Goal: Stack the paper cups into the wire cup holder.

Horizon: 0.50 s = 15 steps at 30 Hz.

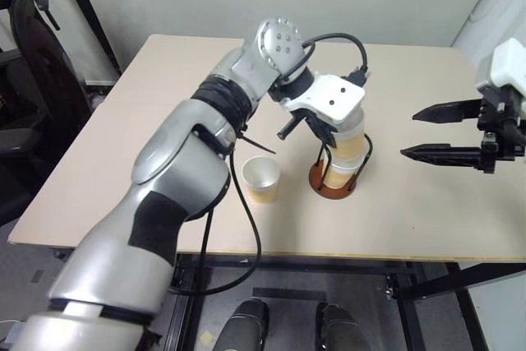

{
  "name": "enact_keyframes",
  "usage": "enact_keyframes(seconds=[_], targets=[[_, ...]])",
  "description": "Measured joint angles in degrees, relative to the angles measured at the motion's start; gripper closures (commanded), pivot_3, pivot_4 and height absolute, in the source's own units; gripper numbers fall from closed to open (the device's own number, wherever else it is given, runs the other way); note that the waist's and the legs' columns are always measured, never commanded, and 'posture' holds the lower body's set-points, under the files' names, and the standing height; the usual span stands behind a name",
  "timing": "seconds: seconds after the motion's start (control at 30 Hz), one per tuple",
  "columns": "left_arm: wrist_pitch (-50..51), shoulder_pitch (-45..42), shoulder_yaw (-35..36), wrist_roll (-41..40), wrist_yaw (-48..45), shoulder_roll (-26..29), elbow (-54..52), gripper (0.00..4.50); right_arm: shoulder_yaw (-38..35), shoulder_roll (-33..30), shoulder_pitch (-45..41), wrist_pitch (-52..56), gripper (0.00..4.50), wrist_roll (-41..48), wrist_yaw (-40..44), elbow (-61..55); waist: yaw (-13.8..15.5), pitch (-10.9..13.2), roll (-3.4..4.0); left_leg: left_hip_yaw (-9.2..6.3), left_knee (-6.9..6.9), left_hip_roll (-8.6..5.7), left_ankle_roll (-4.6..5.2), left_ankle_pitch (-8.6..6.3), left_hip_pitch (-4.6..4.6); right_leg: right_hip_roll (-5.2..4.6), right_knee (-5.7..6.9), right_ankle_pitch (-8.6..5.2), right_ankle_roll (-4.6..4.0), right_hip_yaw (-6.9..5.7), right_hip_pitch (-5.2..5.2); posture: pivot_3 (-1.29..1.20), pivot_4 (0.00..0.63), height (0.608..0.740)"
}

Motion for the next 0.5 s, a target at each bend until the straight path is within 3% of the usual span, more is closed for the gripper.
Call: enact_keyframes(seconds=[0.03,0.27,0.4,0.5], targets=[[0.14,0.04,0.46,0.32,0.0,-0.35,0.02,3.89,0.0,-0.01,0.0,0.0,1.11,0.16,-0.05,-0.01,0.01,0.0,0.0,0.0,0.0,-0.03,0.02,-0.01,0.0,-0.03,0.0,0.04,0.12,0.0,0.0,0.0,0.15,0.74],[3.74,0.15,0.75,-1.25,-0.07,-0.32,-0.59,1.29,0.1,-1.01,-0.15,-0.5,1.11,0.65,-0.16,0.99,0.02,0.0,0.0,0.05,0.0,-0.24,0.05,-0.03,-0.02,-0.22,-0.02,0.02,0.35,-0.01,0.01,0.0,0.15,0.74],[5.5,0.19,-0.12,-3.57,-0.09,1.44,-1.79,0.02,0.39,-1.18,-1.16,-1.77,1.11,0.61,-0.16,1.7,0.0,0.0,0.0,0.06,0.0,-0.25,0.08,-0.05,-0.02,-0.23,-0.02,0.03,0.38,-0.01,0.01,0.0,0.15,0.74],[8.31,0.18,0.55,-6.62,-0.12,3.77,-3.52,0.02,0.95,-1.18,-2.09,-2.57,1.11,0.53,-0.2,2.36,-0.01,0.0,0.0,0.06,0.0,-0.25,0.09,-0.05,-0.01,-0.23,-0.02,0.04,0.41,-0.04,0.01,0.0,0.15,0.74]])
